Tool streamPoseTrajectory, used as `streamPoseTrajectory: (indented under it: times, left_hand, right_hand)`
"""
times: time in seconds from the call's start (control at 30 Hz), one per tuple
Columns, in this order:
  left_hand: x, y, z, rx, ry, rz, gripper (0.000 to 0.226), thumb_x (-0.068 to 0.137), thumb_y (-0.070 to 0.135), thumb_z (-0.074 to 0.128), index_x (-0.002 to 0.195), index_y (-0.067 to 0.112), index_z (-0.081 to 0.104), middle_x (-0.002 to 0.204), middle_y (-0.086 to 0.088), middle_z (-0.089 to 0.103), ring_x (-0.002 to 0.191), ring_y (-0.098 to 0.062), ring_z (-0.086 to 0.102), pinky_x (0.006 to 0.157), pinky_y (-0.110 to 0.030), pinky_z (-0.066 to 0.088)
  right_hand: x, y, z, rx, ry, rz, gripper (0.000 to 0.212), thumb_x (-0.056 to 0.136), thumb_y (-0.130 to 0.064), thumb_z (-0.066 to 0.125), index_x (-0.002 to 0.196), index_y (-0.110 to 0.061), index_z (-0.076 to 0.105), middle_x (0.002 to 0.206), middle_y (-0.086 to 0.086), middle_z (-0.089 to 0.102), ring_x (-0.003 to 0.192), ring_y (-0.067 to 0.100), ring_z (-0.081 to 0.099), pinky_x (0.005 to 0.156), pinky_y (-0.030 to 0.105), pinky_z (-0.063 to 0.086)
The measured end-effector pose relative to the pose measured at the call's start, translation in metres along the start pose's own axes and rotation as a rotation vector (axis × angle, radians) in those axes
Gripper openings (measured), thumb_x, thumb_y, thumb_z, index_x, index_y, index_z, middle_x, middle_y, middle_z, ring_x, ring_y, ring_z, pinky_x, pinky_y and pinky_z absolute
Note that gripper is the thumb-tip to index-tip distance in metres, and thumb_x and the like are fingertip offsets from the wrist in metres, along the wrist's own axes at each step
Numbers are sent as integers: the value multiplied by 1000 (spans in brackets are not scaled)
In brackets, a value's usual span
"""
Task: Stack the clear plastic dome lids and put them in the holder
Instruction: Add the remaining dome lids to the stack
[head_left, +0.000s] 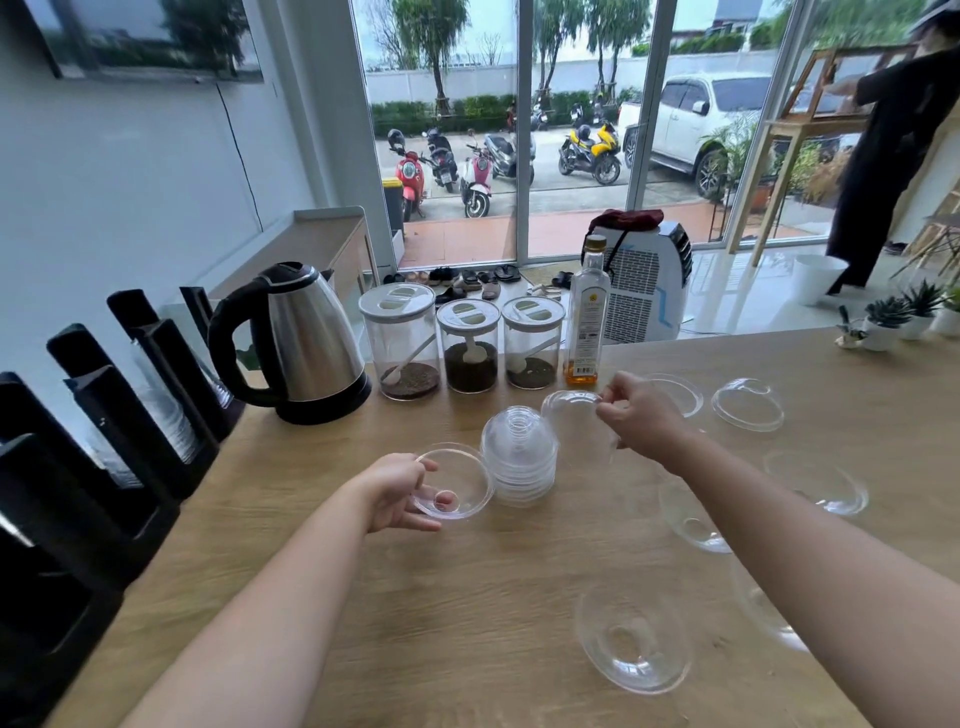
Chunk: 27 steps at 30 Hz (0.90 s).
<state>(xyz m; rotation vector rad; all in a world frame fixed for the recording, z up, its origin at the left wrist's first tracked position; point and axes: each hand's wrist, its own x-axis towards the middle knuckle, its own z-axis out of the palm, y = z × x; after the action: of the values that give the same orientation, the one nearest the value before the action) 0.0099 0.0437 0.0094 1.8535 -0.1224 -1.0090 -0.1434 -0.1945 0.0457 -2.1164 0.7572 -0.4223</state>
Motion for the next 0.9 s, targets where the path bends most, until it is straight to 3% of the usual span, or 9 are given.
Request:
streamPoseTrajectory:
  times: [0.1,0.2,0.27,0.47,0.53,0.63,0.73,0.83,0.9]
  left_hand:
    - [3,6,-2,-82,48,11,52,86,-7,21,127,10,48,108,-20,62,92,-28,63,56,-43,60]
    - [4,10,-4,-179,65,33,47,88,-1,28,129,11,48,119,-18,52,107,-32,56,51,-42,60]
    - [3,12,-8,-263,63,37,40,90,12,35,128,12,47,117,-14,45,111,-34,51,49,-40,59]
    - [13,8,-27,-380,83,77,44,88,25,36,127,10,48,91,-8,42,105,-31,51,62,-41,59]
    - [16,7,-30,-386,79,80,45,89,26,36,130,11,45,101,-11,46,117,-33,51,68,-43,59]
    - [17,6,-29,-368,89,82,46,94,30,40,136,14,40,140,-23,38,125,-35,47,77,-41,57]
    - [21,4,-27,-306,80,105,48,97,37,42,140,17,37,148,-19,33,129,-33,45,90,-41,53]
    - [27,2,-26,-254,85,147,44,96,41,46,132,17,42,139,-15,40,122,-29,49,98,-43,50]
    - [30,1,-25,-260,112,183,46,94,42,49,129,12,46,121,-10,48,110,-23,52,98,-42,50]
  right_hand:
    - [11,-18,11,-170,-11,-77,14,84,-21,57,72,-24,50,75,-1,58,73,22,57,69,38,54]
    - [18,-32,25,-293,-56,-141,7,88,-20,55,83,-17,50,82,0,54,73,16,48,54,18,33]
    - [22,-37,35,-335,-78,-153,5,89,-18,54,88,-14,51,84,1,51,76,16,46,53,17,28]
    - [37,-42,57,-392,-122,-149,4,86,-16,55,86,-13,52,92,6,57,80,19,50,66,26,38]
    - [42,-45,63,-413,-139,-161,6,86,-16,56,89,-11,55,93,6,57,79,19,51,66,27,42]
    - [45,-45,71,-444,-180,-162,9,85,-18,58,92,-12,58,96,6,60,78,18,55,72,31,51]
    - [45,-44,73,-436,-225,-144,13,86,-23,58,97,-16,58,103,5,61,82,19,60,76,32,54]
    - [40,-39,68,-387,-270,-134,23,84,-31,60,102,-18,56,111,5,60,90,20,61,79,32,53]
    - [36,-33,66,-342,-312,-134,34,81,-38,66,107,-21,52,119,3,56,101,21,58,84,31,50]
